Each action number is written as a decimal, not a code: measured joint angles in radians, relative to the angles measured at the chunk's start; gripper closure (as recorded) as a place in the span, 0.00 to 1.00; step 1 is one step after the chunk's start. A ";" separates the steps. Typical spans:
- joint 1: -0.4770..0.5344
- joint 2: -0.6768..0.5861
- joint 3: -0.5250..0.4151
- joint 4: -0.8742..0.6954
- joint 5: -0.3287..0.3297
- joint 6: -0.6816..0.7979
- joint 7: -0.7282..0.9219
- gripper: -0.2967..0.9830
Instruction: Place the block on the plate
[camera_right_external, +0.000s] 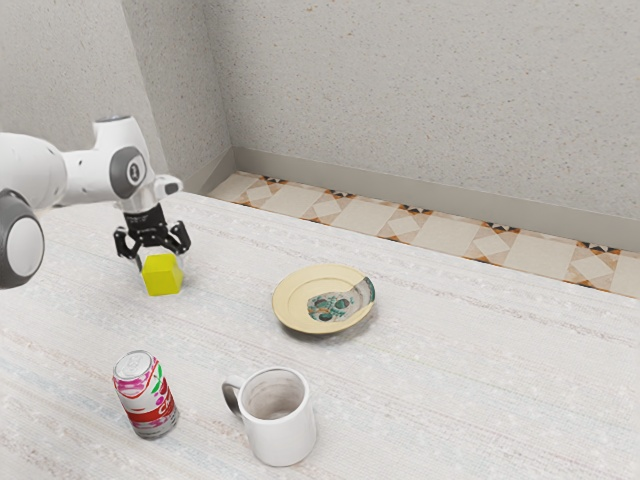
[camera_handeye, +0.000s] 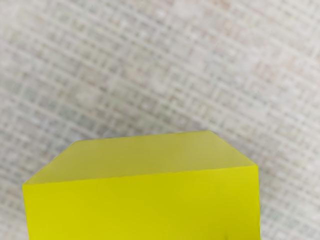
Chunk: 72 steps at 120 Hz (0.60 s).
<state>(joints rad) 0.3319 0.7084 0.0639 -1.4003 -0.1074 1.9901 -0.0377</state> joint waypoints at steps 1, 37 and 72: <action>0.001 0.001 -0.001 0.001 0.000 0.001 0.001 0.23; 0.019 0.036 -0.012 0.018 0.000 0.021 0.018 0.24; 0.016 0.038 -0.013 0.027 0.005 0.026 0.030 0.41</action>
<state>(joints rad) 0.3483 0.7464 0.0507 -1.3737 -0.1021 2.0164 -0.0076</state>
